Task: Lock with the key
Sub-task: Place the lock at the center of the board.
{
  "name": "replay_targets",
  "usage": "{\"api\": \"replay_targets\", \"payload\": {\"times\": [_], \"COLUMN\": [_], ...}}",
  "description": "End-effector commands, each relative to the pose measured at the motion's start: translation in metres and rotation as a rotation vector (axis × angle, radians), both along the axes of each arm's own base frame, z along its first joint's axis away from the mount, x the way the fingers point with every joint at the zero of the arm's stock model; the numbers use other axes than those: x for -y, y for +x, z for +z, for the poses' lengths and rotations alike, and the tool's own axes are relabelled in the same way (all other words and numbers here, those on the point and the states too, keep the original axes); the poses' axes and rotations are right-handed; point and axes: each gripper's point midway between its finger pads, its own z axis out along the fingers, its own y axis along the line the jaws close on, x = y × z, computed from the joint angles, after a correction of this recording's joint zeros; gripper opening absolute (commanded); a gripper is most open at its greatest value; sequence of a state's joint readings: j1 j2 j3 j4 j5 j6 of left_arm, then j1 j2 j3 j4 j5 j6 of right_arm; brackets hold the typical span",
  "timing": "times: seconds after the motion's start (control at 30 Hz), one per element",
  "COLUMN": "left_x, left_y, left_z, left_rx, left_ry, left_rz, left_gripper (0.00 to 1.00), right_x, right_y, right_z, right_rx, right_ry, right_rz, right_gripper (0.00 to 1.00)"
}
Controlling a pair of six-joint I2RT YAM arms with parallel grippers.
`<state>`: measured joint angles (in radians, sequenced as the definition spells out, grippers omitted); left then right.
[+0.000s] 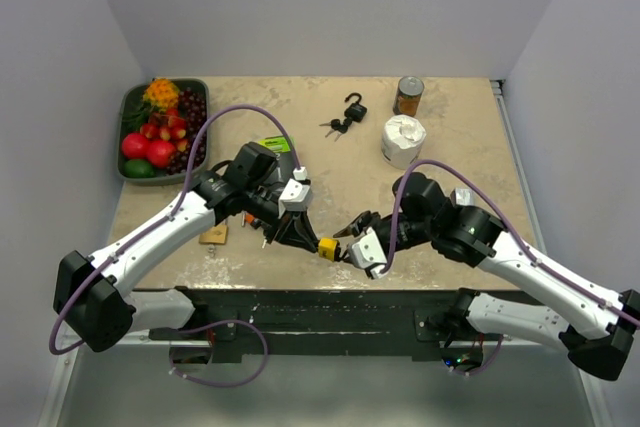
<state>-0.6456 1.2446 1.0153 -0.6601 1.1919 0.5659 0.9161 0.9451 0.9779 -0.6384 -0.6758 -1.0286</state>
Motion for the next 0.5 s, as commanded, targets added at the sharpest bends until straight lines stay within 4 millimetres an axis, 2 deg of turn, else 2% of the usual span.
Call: {"api": "replay_targets", "payload": {"times": [0.0, 0.47], "left_x": [0.008, 0.012], "left_y": [-0.004, -0.013], "left_z": [0.017, 0.021], "left_rx": [0.053, 0.047], "left_ry": [-0.080, -0.087], "left_rz": [-0.057, -0.092], "left_gripper": [0.00, 0.00], "right_x": [-0.013, -0.022], "right_y": [0.004, 0.011], "right_z": [0.019, 0.016], "right_rx": [0.013, 0.026], "right_ry": [0.071, 0.085], "right_rz": [0.006, 0.003], "right_gripper": [0.54, 0.41]}}
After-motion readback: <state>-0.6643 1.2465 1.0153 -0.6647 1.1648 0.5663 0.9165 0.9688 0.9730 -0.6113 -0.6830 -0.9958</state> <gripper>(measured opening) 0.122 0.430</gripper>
